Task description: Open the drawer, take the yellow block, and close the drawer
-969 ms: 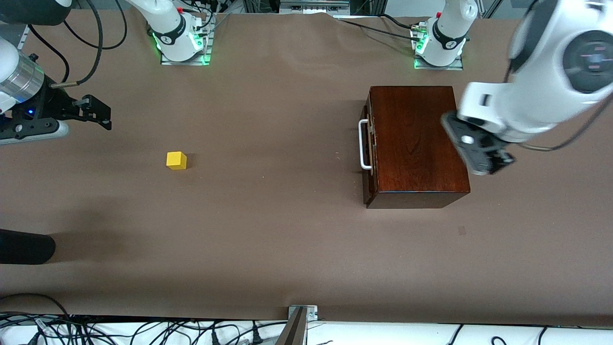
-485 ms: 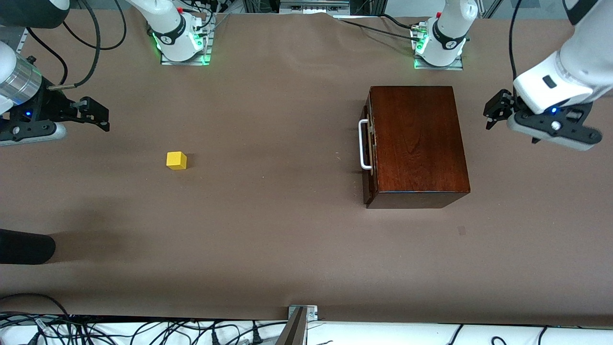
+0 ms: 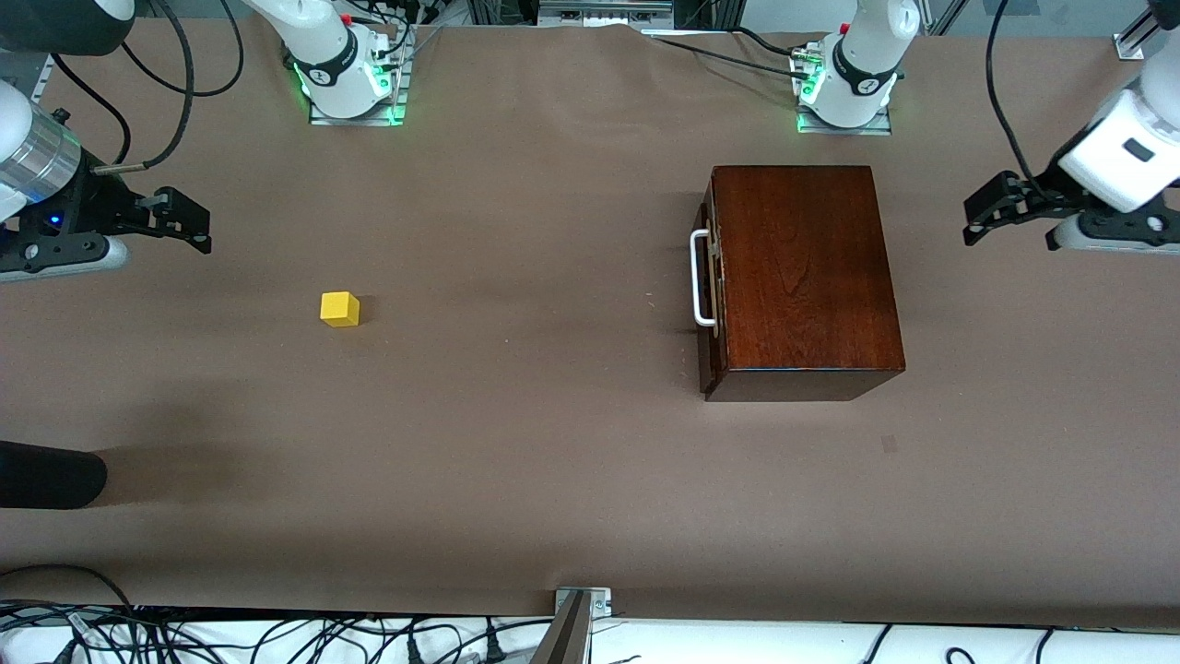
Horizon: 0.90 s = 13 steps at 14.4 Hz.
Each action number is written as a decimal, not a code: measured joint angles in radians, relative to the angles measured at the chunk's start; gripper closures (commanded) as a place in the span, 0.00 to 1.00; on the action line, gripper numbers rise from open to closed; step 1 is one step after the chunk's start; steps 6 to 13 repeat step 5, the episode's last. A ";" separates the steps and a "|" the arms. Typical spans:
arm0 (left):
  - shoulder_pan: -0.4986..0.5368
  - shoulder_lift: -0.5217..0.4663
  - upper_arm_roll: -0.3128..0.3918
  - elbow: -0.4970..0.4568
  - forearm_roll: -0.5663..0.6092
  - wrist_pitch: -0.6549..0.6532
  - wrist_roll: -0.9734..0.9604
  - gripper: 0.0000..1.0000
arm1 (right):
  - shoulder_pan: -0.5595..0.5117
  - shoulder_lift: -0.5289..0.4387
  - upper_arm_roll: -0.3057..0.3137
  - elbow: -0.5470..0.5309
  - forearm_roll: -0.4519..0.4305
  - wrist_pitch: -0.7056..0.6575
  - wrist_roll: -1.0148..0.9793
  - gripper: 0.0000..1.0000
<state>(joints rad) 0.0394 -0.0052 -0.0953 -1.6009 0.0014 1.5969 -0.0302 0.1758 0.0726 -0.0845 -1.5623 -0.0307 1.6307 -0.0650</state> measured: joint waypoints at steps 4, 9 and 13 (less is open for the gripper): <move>0.004 -0.011 0.041 -0.001 -0.009 0.000 0.007 0.00 | 0.000 0.000 0.000 0.000 0.000 0.000 0.000 0.00; 0.004 -0.012 0.043 -0.001 -0.009 0.000 0.007 0.00 | 0.000 0.000 0.000 0.000 0.000 0.000 0.000 0.00; 0.004 -0.012 0.043 -0.001 -0.009 0.000 0.007 0.00 | 0.000 0.000 0.000 0.000 0.000 0.000 0.000 0.00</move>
